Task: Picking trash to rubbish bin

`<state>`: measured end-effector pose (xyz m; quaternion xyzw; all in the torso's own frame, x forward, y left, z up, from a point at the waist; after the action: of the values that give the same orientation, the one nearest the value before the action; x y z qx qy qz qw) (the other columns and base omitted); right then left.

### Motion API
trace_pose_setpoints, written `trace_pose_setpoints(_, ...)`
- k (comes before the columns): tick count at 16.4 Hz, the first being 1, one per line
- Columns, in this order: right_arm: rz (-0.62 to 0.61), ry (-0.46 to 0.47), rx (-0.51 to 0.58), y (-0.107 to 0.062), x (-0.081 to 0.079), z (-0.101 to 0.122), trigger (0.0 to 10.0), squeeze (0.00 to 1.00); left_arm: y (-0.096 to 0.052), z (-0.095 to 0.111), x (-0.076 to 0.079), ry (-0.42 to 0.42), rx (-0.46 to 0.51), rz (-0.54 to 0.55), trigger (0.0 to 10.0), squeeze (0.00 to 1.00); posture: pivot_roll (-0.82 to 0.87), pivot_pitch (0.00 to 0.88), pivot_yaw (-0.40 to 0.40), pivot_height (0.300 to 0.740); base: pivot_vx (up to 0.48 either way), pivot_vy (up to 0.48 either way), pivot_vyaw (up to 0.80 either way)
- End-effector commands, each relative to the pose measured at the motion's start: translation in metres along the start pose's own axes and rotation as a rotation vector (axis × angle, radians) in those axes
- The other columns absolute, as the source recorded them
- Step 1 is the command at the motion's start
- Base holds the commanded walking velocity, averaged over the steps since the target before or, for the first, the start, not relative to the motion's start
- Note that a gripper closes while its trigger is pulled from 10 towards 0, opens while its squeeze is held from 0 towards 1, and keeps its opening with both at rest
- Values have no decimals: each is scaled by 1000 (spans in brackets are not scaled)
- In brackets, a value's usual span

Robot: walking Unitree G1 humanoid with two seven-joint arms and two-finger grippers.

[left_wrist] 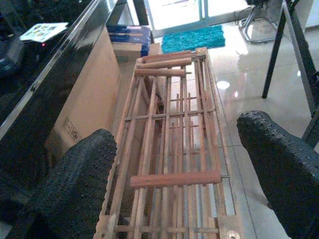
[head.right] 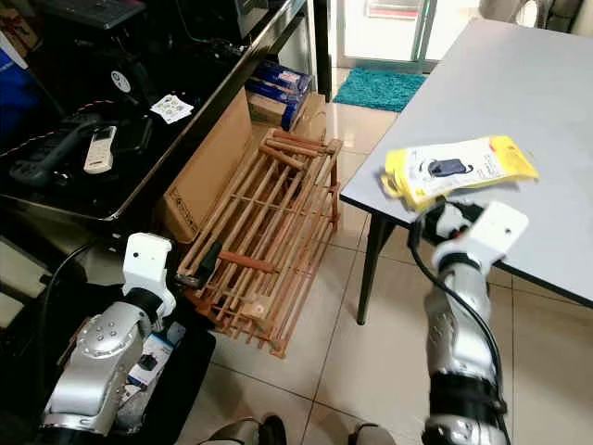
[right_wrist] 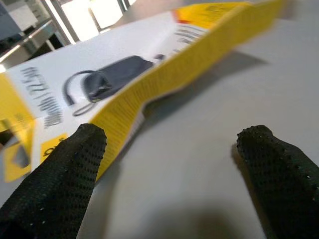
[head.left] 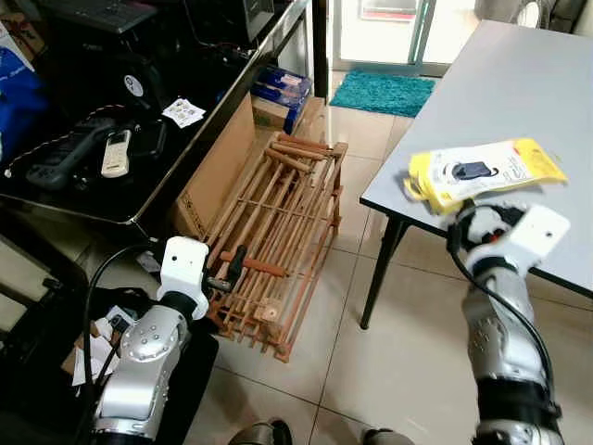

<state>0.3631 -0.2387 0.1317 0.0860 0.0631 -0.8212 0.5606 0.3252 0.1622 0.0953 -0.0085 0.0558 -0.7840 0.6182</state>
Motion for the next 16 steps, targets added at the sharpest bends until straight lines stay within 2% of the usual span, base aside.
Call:
trace_pose_setpoints(1,19,21,-33,3,-12,-7,10000,0,-8,-4,-9,6,-20,22,10000,0,56,176,123,740,0,0,0)
trace_pose_setpoints(4,29,36,-31,9,-21,-4,10000,0,-10,-5,-9,2,-23,31,10000,0,65,177,112,740,0,0,0)
trace_pose_setpoints(8,-16,73,-32,16,-17,1,10000,0,-14,-7,-10,-1,-29,40,10000,0,72,179,105,740,0,0,0)
trace_pose_setpoints(16,-56,244,-24,11,-24,6,10000,0,-13,-10,-10,6,-38,25,10000,0,69,175,113,740,0,0,0)
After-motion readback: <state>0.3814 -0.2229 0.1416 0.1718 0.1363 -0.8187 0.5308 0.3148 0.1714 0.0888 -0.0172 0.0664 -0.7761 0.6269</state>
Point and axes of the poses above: a point about 5 cm out from each wrist's last joint towards the gripper, its own y axis pointing out of the wrist towards the gripper, its own z axis along the axis of the wrist's last joint, x = y × z, the point moved 5 cm from there along y, pointing out of the wrist towards the gripper, and after that the axes turned 5 degrees about -y, right-handed, at the moved point
